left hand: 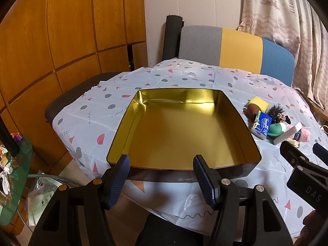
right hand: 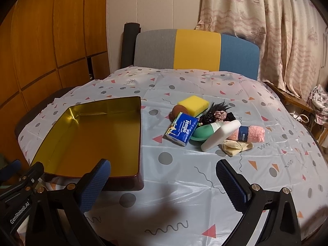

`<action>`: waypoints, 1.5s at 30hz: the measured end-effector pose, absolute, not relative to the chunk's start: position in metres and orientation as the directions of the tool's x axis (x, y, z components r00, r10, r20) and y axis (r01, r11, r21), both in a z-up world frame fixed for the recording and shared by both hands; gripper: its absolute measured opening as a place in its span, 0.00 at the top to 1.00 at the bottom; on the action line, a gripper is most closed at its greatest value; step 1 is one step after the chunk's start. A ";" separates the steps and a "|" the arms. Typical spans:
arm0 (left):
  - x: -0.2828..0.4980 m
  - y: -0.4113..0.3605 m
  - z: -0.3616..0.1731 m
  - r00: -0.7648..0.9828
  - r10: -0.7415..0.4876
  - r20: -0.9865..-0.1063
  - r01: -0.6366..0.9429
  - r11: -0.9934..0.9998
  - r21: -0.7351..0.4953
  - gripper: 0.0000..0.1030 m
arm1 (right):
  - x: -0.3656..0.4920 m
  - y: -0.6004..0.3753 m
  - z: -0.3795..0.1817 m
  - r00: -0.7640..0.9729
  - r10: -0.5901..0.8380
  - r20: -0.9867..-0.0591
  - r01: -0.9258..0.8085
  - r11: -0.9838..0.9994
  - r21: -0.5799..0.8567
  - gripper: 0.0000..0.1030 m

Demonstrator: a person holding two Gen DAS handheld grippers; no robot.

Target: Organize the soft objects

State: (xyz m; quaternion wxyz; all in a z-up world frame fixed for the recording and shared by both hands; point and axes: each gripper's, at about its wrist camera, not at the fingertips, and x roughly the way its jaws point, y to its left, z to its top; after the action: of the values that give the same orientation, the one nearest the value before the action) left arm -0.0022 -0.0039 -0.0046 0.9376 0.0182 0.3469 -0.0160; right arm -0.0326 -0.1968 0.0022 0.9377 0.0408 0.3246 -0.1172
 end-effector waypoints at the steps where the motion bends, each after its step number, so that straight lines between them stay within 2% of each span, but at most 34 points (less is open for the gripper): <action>1: -0.002 -0.004 -0.005 0.758 -0.017 -0.652 0.043 0.999 0.024 0.37 | -0.032 -0.197 0.002 0.761 -0.193 -0.619 0.246 0.969 0.000 0.00; 30: 0.001 -0.010 -0.009 0.736 -0.064 -0.674 0.093 0.996 0.007 0.37 | -0.030 -0.202 -0.003 0.758 -0.185 -0.626 0.245 0.969 0.010 0.00; 33: 0.003 -0.009 -0.009 0.727 -0.104 -0.678 0.118 0.993 -0.025 0.37 | -0.028 -0.204 -0.003 0.758 -0.184 -0.626 0.243 0.970 0.010 0.00; 36: 0.004 -0.004 -0.004 0.717 -0.211 -0.664 0.155 0.978 -0.143 0.36 | -0.028 -0.207 -0.002 0.764 -0.173 -0.621 0.237 0.971 0.021 0.00; 39: 0.010 0.000 -0.002 0.683 -0.278 -0.675 0.162 0.959 -0.232 0.28 | -0.027 -0.213 -0.001 0.767 -0.167 -0.620 0.239 0.970 0.035 0.00; 42: 0.013 -0.005 -0.005 0.669 -0.275 -0.690 0.159 0.960 -0.229 0.28 | -0.025 -0.219 -0.004 0.763 -0.163 -0.626 0.247 0.968 0.049 0.00; 45: 0.014 -0.014 -0.006 0.672 -0.238 -0.701 0.170 0.971 -0.167 0.29 | -0.024 -0.225 -0.006 0.758 -0.148 -0.635 0.234 0.971 0.054 0.00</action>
State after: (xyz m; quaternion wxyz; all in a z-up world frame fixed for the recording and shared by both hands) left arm 0.0139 -0.0143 -0.0062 0.9133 -0.0439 0.3893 -0.1118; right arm -0.0238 -0.2246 -0.0059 0.9353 0.0650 0.3325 -0.1022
